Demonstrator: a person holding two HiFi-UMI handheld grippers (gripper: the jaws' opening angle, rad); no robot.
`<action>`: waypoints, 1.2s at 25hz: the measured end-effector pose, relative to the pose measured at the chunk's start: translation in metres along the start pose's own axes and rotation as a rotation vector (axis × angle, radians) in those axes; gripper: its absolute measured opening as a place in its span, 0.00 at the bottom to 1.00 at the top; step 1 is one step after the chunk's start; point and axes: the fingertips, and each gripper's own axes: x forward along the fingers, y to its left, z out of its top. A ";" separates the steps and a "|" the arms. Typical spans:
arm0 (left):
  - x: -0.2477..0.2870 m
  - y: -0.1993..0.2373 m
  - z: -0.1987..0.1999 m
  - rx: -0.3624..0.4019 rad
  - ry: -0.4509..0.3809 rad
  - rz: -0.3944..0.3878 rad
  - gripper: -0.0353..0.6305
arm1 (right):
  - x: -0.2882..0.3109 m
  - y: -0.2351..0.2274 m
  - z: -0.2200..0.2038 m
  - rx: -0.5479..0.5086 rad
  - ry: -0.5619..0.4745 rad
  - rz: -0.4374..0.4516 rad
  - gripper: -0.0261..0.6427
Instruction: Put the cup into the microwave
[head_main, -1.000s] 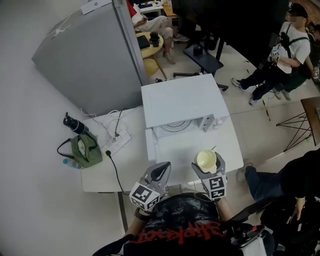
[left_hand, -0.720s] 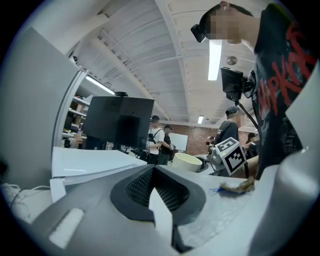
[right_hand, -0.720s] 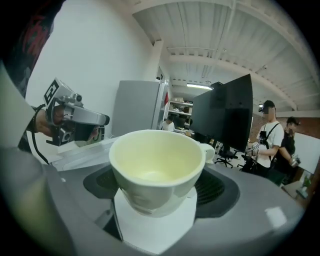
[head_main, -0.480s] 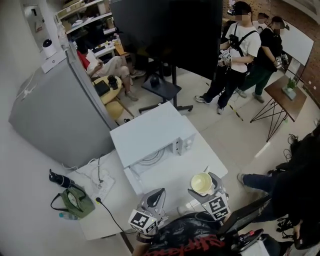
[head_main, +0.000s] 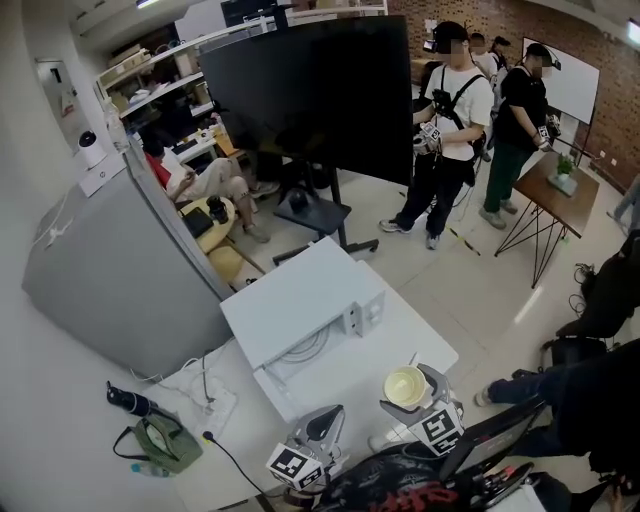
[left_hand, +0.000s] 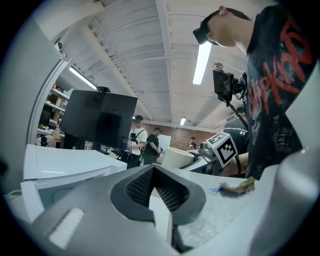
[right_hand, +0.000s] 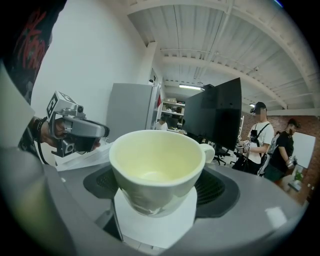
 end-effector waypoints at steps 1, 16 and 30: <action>0.000 -0.002 0.002 0.001 -0.005 -0.002 0.06 | 0.000 0.001 0.001 0.005 -0.001 0.002 0.71; -0.020 0.004 -0.013 -0.030 0.029 0.070 0.06 | 0.011 0.021 0.015 0.073 -0.044 0.087 0.71; -0.016 0.000 -0.018 -0.031 0.024 0.070 0.06 | 0.004 0.022 0.008 0.073 -0.046 0.079 0.71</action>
